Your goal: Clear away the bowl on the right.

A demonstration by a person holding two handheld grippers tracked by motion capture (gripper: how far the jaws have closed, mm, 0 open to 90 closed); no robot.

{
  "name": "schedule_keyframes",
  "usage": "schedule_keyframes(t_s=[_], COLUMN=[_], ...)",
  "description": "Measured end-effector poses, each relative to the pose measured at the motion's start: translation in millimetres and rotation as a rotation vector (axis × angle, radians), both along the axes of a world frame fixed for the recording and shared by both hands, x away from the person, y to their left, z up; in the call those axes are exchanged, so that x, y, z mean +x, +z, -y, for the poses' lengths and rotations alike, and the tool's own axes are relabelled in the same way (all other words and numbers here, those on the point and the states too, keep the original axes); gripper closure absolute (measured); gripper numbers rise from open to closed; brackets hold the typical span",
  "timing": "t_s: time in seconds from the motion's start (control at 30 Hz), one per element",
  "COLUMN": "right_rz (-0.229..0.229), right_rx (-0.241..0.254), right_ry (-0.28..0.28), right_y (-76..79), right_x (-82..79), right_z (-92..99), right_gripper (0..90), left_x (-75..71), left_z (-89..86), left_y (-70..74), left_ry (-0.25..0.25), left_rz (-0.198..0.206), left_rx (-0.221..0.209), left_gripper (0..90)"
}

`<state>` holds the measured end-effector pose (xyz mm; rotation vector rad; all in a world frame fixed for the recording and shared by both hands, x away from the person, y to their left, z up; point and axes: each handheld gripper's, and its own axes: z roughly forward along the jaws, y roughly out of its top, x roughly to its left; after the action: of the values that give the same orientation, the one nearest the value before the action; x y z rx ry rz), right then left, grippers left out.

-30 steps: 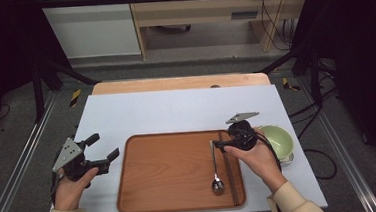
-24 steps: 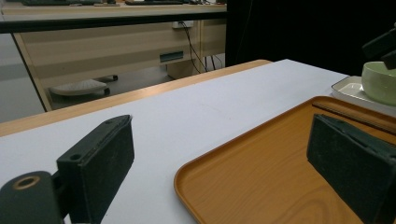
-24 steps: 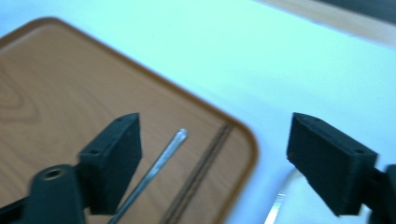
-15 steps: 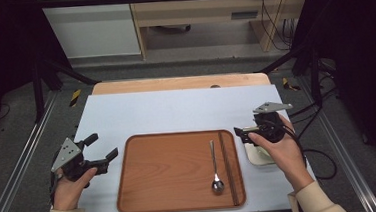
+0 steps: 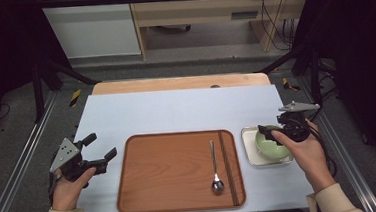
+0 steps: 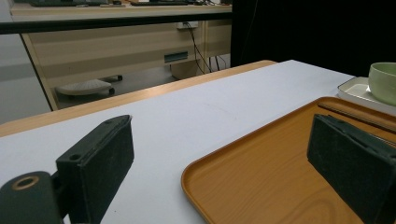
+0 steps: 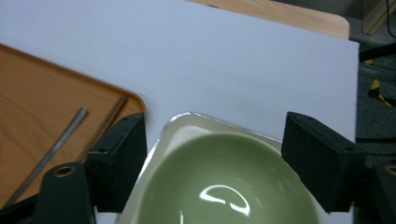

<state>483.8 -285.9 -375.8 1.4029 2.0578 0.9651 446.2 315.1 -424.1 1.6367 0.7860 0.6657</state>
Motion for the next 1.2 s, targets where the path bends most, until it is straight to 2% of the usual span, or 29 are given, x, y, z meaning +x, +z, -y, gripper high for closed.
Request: schedule_keyframes(t_s=[0.13,0.4,0.77,1.03,1.2], right_rz=[-0.017,-0.055,-0.128,-0.175,-0.224], right_rx=[-0.005,-0.009,0.002,0.034,0.06], right_ry=[-0.027,-0.059,-0.088,-0.114,-0.128], right_y=[-1.8,-6.0,-22.1,-34.9,-43.6], right_x=[-3.6,-6.3,-3.9,-2.9,-0.8], right_z=[16.7,36.3,51.1,61.6,65.9], right_gripper=[29.0,36.7,43.7,50.8,55.0], left_x=[-0.2,-0.2,0.1,0.3,0.5], left_z=[-0.1,-1.3,0.7,0.4,-1.2], left_y=[1.3,1.9,1.4,0.3,0.5], left_ry=[-0.001,0.004,0.002,0.002,0.006], left_rz=[0.005,0.007,0.004,0.004,0.005], left_rx=[-0.001,0.001,0.006,0.006,0.002], left_gripper=[6.8,6.9,6.8,6.8,6.7])
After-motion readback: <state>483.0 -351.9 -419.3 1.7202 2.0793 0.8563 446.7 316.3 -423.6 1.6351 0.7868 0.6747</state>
